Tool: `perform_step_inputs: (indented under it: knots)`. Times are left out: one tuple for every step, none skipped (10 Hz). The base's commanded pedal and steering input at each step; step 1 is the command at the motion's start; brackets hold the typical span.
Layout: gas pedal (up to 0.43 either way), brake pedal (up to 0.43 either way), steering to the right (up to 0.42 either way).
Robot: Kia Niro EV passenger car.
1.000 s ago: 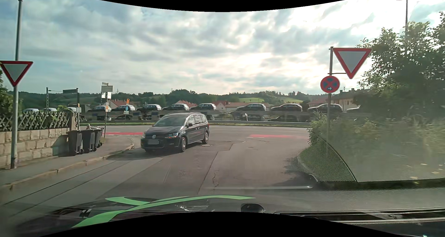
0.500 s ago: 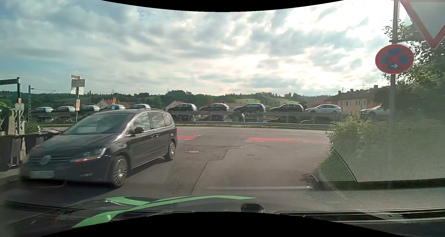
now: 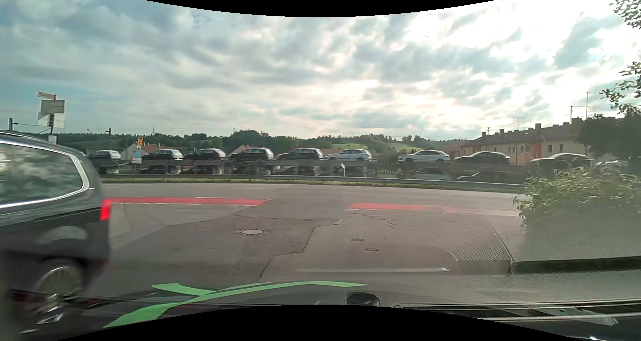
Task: Follow the waypoints while adhering to traffic rules and regulations
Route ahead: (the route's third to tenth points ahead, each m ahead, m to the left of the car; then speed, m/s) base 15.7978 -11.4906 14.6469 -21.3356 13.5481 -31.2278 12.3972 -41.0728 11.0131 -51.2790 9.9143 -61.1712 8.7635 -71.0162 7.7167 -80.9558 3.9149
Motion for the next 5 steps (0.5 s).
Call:
perform_step_inputs:
  knots:
    - [0.000,0.055,0.094]
    - [0.000,0.055,0.103]
    - [0.000,0.061,0.115]
    - [0.000,0.061,0.128]
    - [0.000,0.061,0.137]
